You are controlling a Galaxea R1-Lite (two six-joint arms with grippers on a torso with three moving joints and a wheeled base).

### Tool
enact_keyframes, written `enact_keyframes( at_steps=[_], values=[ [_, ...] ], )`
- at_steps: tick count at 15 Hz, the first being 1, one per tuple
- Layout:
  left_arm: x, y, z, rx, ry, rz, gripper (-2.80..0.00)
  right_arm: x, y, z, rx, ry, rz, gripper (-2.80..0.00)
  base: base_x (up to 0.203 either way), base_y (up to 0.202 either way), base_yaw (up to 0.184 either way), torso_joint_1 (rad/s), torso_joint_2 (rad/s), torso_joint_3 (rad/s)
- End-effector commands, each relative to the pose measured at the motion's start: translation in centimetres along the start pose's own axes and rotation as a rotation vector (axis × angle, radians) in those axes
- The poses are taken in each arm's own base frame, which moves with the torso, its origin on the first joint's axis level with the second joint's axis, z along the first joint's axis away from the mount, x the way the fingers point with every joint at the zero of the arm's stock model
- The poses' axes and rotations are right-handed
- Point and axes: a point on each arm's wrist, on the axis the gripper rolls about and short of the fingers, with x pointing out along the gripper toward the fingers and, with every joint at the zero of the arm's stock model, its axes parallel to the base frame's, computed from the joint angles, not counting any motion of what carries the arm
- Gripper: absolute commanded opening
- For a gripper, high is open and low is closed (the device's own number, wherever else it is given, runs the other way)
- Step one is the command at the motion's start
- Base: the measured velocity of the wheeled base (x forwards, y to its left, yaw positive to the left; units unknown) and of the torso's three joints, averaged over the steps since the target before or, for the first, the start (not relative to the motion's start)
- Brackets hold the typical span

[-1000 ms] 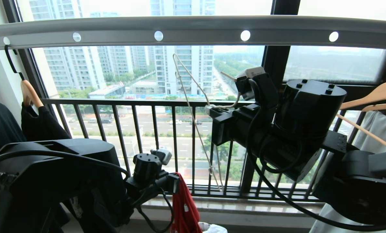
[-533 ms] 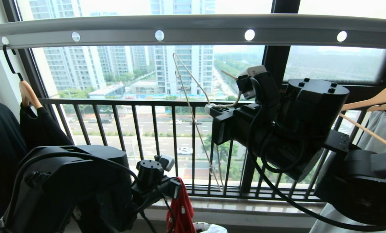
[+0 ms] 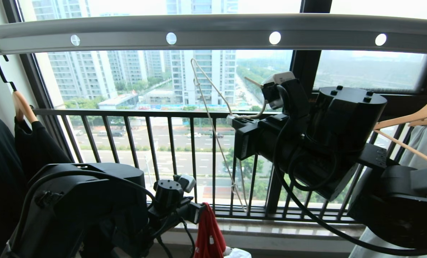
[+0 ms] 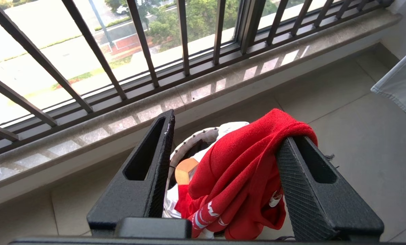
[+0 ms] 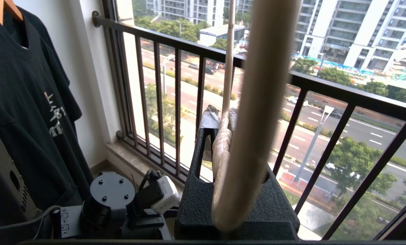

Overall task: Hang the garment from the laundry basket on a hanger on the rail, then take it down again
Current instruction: Put clothes in the basket

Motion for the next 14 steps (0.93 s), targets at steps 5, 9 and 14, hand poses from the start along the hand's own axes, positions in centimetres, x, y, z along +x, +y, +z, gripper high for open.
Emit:
enact_keyframes(
  at_steps=[5,9,14],
  values=[
    [-0.1,0.0,-0.4,0.021,0.055,0.002,0.00,0.1,0.0,-0.1,0.000,-0.002,0.000,-2.80,0.000,0.000,0.000,0.000,0.00,0.000],
    [-0.1,0.0,0.9,0.002,0.156,0.016,0.00,0.0,0.0,0.0,0.000,-0.004,-0.002,-2.80,0.000,0.000,0.000,0.000,0.00,0.000],
    [-0.6,0.0,3.3,-0.005,0.326,0.069,0.00,0.0,0.0,0.0,-0.003,-0.003,0.000,-2.80,0.000,0.000,0.000,0.000,0.00,0.000]
  ],
)
